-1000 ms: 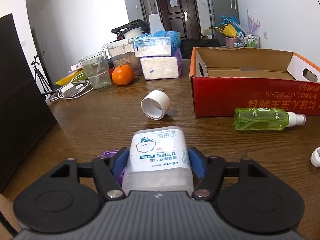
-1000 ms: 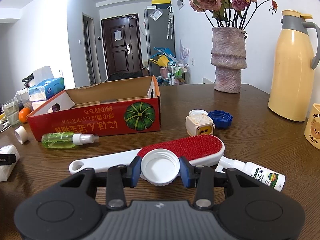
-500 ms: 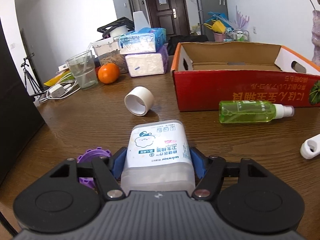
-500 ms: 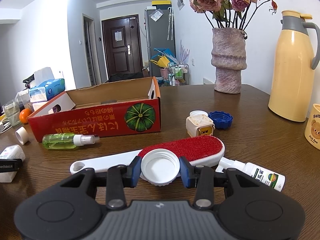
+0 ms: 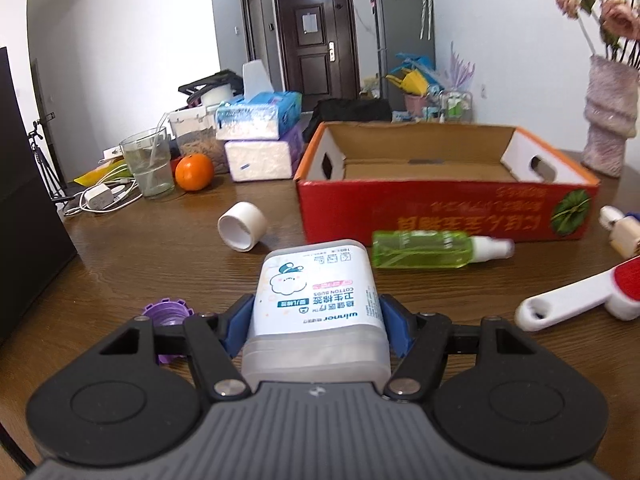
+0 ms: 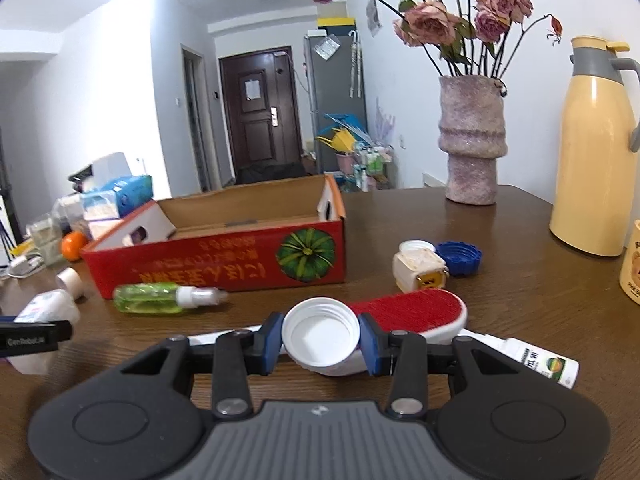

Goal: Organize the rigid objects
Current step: 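Carry the cap and the cotton-swab container over the red box with both tools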

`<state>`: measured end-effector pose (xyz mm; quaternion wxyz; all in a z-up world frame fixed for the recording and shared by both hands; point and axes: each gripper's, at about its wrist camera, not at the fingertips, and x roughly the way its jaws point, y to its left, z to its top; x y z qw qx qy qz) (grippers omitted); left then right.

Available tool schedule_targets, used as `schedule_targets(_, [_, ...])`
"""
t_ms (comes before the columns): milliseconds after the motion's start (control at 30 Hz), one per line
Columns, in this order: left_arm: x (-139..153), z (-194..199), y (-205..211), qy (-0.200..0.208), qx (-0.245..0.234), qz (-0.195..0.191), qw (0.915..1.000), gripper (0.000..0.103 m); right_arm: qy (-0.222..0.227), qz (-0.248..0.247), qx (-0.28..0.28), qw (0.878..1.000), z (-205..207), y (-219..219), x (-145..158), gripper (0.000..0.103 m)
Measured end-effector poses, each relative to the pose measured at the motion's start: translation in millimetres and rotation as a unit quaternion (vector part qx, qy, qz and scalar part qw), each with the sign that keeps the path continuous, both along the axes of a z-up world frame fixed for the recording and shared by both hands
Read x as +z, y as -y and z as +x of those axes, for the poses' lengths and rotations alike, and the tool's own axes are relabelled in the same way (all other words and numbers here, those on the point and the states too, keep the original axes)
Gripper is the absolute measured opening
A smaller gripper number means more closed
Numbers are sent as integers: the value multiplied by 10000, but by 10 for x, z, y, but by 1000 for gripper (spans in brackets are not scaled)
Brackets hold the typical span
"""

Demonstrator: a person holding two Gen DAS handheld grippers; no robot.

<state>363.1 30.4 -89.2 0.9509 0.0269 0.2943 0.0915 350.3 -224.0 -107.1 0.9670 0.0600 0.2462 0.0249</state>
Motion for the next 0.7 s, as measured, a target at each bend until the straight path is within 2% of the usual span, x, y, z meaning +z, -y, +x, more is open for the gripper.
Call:
schedule_targets(367, [349,-60,139,250,-107,-142,9995,68,355,169,384,9985,-40,-247,344,40])
schedule_targets(700, [636,120,171,540,-114,-311,9980,68,583,249,486,9968,135,-382,577,40])
